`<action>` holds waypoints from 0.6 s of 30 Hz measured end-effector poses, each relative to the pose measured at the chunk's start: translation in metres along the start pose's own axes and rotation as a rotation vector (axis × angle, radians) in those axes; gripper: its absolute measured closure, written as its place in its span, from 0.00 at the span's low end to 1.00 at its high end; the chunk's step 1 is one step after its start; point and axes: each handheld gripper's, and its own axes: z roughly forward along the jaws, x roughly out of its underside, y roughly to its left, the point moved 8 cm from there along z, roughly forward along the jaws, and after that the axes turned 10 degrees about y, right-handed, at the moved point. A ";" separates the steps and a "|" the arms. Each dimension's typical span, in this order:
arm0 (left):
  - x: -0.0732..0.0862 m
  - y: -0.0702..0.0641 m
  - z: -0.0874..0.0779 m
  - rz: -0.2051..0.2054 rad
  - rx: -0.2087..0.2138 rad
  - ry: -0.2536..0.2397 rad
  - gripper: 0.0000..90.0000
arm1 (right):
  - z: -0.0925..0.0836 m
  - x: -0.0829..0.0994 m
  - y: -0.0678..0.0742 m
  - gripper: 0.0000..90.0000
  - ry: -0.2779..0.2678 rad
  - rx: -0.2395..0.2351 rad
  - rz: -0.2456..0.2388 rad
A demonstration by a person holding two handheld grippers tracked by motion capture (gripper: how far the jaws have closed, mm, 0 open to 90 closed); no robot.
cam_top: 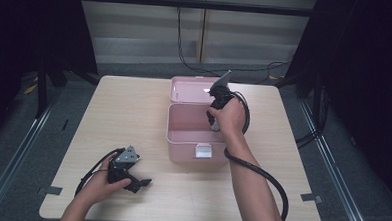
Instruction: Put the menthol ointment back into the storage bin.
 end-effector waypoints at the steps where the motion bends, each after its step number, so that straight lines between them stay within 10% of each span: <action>1: 0.000 0.000 0.000 0.000 0.000 0.000 0.00 | 0.000 0.000 0.000 0.56 0.000 0.000 0.000; 18: 0.000 0.000 0.000 -0.001 0.000 0.000 0.00 | 0.004 -0.002 -0.002 0.56 -0.028 0.004 -0.002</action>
